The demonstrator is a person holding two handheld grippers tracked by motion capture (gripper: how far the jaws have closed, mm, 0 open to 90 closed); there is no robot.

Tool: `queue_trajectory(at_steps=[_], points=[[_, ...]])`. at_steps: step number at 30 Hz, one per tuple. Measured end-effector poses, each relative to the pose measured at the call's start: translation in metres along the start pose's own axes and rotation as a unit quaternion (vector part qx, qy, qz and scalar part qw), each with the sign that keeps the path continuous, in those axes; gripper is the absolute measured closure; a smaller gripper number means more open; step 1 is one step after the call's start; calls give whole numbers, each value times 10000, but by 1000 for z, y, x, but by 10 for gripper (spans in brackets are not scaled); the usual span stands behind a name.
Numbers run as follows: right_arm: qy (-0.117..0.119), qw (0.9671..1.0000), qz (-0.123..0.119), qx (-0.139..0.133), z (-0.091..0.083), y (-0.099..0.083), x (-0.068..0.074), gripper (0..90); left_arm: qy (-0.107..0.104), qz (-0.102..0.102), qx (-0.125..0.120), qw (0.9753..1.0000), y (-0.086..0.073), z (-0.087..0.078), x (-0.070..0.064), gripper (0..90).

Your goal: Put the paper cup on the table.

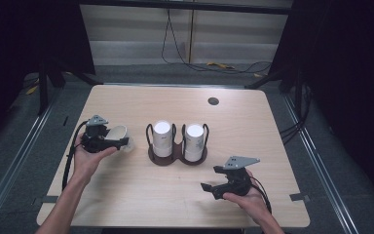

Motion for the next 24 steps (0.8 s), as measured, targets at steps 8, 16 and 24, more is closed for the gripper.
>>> queue_trajectory(at_steps=[8, 16, 24], points=[[16, 10000, -9, 1, 0, 0, 0, 190, 183, -51, 307, 9993, -4, 13, 9, 268], [19, 10000, -21, 3, 0, 0, 0, 190, 153, 187, 498, 9985, 1, 18, 5, 221], [21, 10000, -19, -5, -1, 0, 0, 191, 60, 228, 586, 9980, 2, 25, 0, 185]])
Point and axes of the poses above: each handheld gripper's, and its own axes: z roughly forward along the jaws, y roughly out of its top, x roughly to its left, the point moved 1 cm from there along z, roughly forward along the jaws, and after that the axes turned 2 degrees about x, right-handed, at the moved point
